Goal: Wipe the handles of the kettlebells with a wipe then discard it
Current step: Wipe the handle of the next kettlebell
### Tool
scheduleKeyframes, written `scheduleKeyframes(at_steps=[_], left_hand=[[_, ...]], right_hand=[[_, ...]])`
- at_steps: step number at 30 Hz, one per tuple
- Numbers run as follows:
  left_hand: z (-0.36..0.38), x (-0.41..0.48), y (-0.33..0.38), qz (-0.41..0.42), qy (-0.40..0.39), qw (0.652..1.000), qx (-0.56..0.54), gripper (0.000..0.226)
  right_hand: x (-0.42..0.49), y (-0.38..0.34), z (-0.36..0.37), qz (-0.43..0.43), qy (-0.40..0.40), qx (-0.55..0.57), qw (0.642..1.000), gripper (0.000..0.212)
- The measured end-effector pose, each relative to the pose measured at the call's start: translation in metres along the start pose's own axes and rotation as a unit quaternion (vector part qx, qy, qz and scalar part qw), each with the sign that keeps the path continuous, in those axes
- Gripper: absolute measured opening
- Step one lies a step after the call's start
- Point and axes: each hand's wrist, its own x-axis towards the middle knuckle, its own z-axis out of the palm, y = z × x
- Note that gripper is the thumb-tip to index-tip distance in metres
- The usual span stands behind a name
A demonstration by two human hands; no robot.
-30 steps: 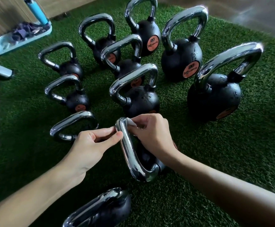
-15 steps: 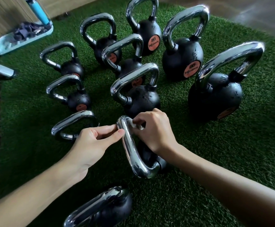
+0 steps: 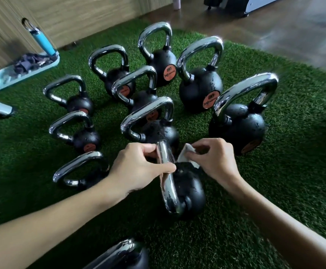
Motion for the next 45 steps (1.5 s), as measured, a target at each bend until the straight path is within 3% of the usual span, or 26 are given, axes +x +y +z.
scheduleKeyframes(at_steps=[3,10,15,20,22,26,34,40,45], left_hand=[[0.008,-0.004,0.031,0.071,-0.033,0.994,0.082,0.038],[-0.008,0.009,0.031,0.140,-0.118,0.975,0.122,0.078],[-0.011,0.013,0.035,0.198,-0.198,0.948,0.153,0.076],[-0.012,0.020,0.046,0.251,-0.223,0.921,0.197,0.076],[-0.018,0.018,0.040,0.255,-0.204,0.927,0.183,0.070],[-0.049,0.018,0.022,0.214,-0.086,0.967,0.110,0.029],[-0.103,0.077,-0.007,0.160,0.095,0.959,0.215,0.038],[-0.112,0.129,-0.012,0.112,0.050,0.981,0.148,0.027],[-0.108,0.142,-0.031,0.145,0.037,0.978,0.143,0.032]], right_hand=[[-0.001,0.013,-0.028,0.054,0.026,0.030,0.998,0.012],[-0.003,0.014,-0.067,0.067,0.034,0.099,0.992,0.010],[0.005,0.004,-0.067,0.056,0.039,0.107,0.992,0.012],[0.013,-0.004,-0.065,0.038,0.010,0.105,0.994,0.012],[0.017,-0.008,-0.063,0.028,0.005,0.106,0.994,0.012],[0.028,-0.023,-0.058,-0.006,-0.012,0.096,0.995,0.012],[0.091,-0.080,-0.020,-0.123,-0.030,0.015,0.992,0.015],[0.138,-0.112,0.019,-0.273,-0.055,-0.104,0.955,0.018],[0.135,-0.107,0.053,-0.352,-0.088,-0.193,0.912,0.017]])
